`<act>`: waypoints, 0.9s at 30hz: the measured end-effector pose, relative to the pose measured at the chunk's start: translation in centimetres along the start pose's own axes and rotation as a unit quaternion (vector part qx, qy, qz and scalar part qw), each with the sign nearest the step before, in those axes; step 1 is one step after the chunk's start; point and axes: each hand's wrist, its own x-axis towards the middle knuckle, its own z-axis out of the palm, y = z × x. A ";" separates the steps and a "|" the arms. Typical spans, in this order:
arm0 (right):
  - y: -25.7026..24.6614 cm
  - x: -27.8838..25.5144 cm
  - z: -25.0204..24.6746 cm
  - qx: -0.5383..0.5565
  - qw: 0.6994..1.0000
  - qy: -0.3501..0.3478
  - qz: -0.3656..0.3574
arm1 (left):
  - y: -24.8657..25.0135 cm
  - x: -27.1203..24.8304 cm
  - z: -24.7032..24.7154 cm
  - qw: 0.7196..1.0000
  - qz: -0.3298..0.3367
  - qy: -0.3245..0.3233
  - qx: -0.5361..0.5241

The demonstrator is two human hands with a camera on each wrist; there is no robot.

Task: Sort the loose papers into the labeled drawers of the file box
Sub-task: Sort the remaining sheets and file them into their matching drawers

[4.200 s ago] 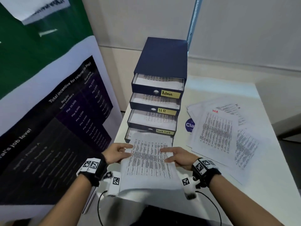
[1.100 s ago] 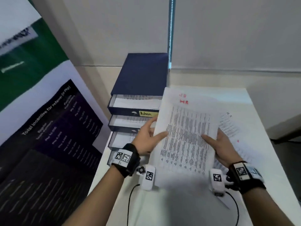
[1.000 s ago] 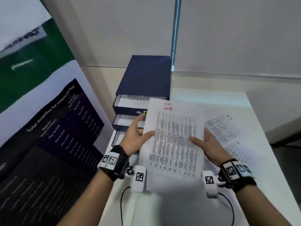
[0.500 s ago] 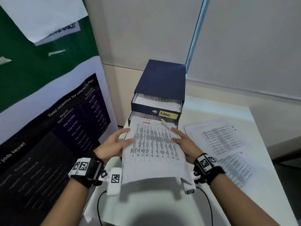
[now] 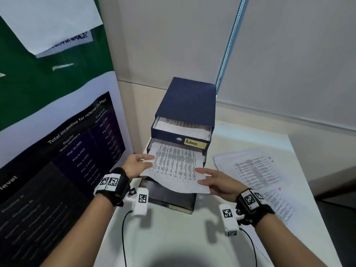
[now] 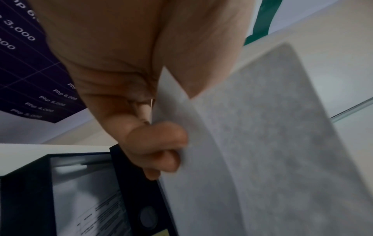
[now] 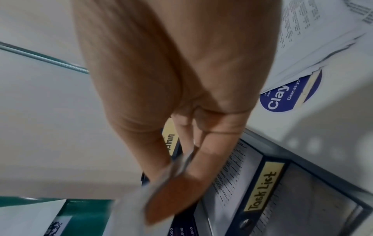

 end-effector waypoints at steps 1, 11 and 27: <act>-0.1 0.6 0.0 0.010 1.000 0.007 -0.001 | 0.2 0.5 0.0 1.000 -0.008 0.008 0.006; -2.3 6.6 -0.6 0.084 0.982 0.162 -0.058 | 2.1 3.4 1.1 0.999 -0.013 0.048 0.012; 3.4 7.2 -16.4 -0.382 0.866 0.323 -0.025 | 5.3 8.5 8.9 0.734 -0.023 0.070 0.675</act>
